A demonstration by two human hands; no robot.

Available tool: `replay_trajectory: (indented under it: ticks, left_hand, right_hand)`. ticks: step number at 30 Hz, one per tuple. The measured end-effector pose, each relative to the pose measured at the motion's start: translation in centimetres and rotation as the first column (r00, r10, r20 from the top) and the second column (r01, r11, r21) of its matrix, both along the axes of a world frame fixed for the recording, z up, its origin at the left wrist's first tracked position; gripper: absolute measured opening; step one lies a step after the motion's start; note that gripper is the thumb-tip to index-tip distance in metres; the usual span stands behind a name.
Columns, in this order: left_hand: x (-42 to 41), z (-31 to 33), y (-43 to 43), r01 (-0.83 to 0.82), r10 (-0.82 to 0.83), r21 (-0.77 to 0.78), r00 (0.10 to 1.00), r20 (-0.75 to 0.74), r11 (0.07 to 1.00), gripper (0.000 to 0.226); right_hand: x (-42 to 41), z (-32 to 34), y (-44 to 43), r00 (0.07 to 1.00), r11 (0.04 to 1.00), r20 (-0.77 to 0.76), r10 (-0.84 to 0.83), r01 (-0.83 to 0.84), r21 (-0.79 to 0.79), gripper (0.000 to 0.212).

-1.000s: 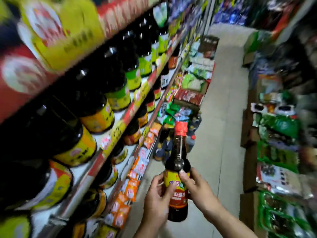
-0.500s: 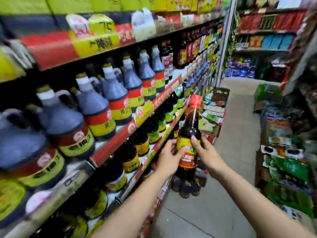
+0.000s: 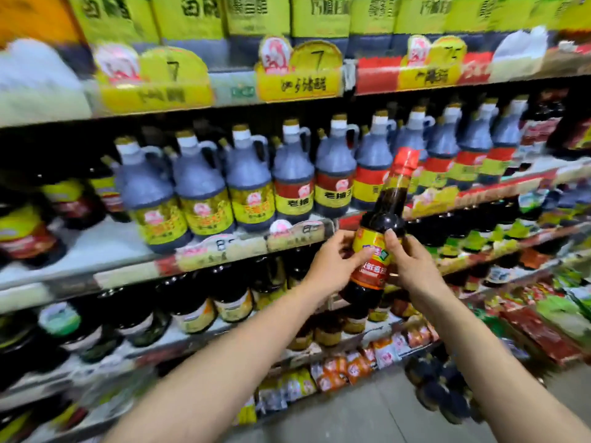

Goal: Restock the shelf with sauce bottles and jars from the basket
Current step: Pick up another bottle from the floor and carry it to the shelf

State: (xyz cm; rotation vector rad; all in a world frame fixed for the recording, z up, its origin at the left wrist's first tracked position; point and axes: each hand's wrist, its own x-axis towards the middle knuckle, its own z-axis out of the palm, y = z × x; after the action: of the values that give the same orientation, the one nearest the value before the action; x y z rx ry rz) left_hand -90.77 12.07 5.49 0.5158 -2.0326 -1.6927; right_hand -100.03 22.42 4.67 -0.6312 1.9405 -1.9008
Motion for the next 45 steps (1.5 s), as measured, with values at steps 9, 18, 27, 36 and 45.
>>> replay_trajectory:
  ticks: [9, 18, 27, 36, 45]
  left_hand:
    - [15.4, 0.6, -7.2, -0.354, 0.356, 0.039, 0.932, -0.068, 0.934, 0.036]
    - [30.0, 1.0, -15.5, -0.516, 0.518, 0.045, 0.851, -0.089, 0.855, 0.029]
    - [36.3, 2.8, -23.7, -0.452, 0.449, -0.007, 0.887, -0.110, 0.892, 0.027]
    - [34.3, 3.5, -27.4, -0.434, 0.431, -0.054, 0.900, -0.068, 0.899, 0.047]
    - [33.4, 4.5, -31.0, -0.451, 0.445, -0.020, 0.887, -0.124, 0.892, 0.051]
  right_hand:
    - [12.3, 1.0, -11.3, 0.909, 0.908, -0.024, 0.417, -0.417, -0.027, 0.023]
    - [25.8, 2.0, -22.1, 0.791, 0.791, -0.076, 0.607, -0.611, -0.035, 0.024]
    - [31.8, 4.1, -29.1, 0.789, 0.801, -0.164, 0.591, -0.598, 0.009, 0.078]
    - [30.2, 5.0, -32.1, 0.779, 0.807, -0.221, 0.586, -0.585, 0.078, 0.028]
    - [30.0, 6.4, -35.7, 0.758, 0.761, -0.166, 0.631, -0.646, -0.060, 0.020]
